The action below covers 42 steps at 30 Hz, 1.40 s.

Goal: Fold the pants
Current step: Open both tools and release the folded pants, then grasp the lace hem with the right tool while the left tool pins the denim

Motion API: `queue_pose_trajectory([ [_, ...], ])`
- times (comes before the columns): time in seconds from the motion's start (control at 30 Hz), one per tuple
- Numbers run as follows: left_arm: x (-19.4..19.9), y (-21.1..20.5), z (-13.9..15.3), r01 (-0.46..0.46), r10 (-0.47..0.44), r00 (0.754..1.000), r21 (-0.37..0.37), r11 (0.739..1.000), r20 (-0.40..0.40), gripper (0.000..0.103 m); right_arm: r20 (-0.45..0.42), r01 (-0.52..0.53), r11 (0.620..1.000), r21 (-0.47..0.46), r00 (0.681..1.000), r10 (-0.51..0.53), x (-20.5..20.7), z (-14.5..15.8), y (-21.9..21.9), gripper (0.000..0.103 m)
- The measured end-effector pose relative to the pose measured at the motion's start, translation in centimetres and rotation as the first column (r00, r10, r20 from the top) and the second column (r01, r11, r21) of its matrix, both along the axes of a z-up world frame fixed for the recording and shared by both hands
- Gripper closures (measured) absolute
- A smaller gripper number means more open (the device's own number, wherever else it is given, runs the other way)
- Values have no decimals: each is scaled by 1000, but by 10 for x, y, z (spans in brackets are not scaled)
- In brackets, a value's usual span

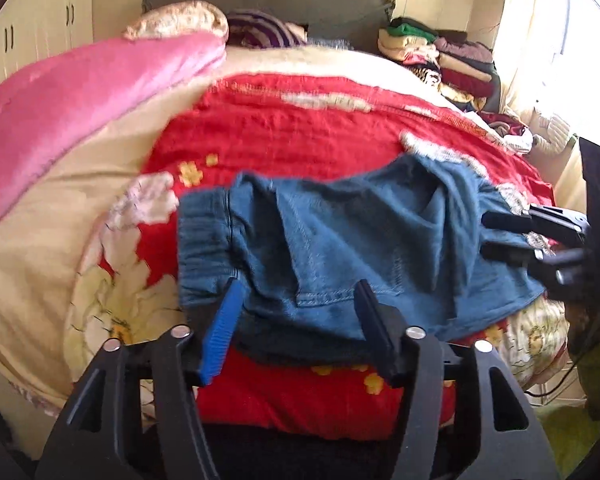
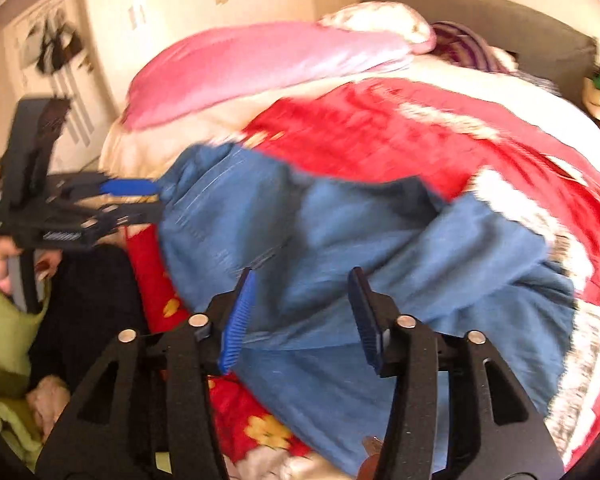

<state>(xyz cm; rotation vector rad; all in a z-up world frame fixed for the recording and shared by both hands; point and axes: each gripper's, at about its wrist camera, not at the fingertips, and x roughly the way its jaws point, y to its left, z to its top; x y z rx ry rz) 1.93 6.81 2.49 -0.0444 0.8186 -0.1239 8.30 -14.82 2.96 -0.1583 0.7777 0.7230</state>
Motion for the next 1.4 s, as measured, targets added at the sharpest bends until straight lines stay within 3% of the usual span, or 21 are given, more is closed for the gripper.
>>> queue_pose_trajectory([
  [0.27, -4, -31, 22, 71, -67, 996, -56, 996, 57, 38, 38, 161, 987, 12, 986, -162, 16, 16, -49, 50],
  [0.57, 23, -88, -7, 201, -206, 978, -137, 970, -23, 38, 63, 254, 967, -4, 965, -253, 60, 28, -64, 41],
  [0.77, 49, -118, -24, 250, -266, 961, -179, 952, -74, 40, 6, 282, 958, -49, 959, -282, 114, 20, -55, 41],
  [0.9, 69, -131, -45, 225, -272, 951, -277, 934, -145, 40, -34, 285, 954, -90, 957, -289, 145, 8, -39, 40],
  [1.0, 76, -138, -56, 200, -254, 954, -293, 935, -157, 40, -64, 275, 954, -120, 957, -284, 167, -2, -27, 40],
  [1.03, 75, -140, -57, 202, -253, 955, -289, 936, -152, 47, -80, 275, 953, -129, 955, -287, 175, -7, -23, 40],
  [1.07, 75, -144, -59, 211, -258, 955, -283, 936, -143, 64, -87, 282, 949, -140, 952, -295, 181, -10, -20, 40],
  [1.13, 74, -149, -63, 227, -274, 952, -285, 931, -137, 84, -100, 285, 944, -165, 948, -303, 195, -18, -13, 39],
  [1.4, 59, -166, -70, 321, -352, 930, -238, 917, -104, 87, -125, 342, 906, -252, 916, -380, 236, -50, -2, 39],
])
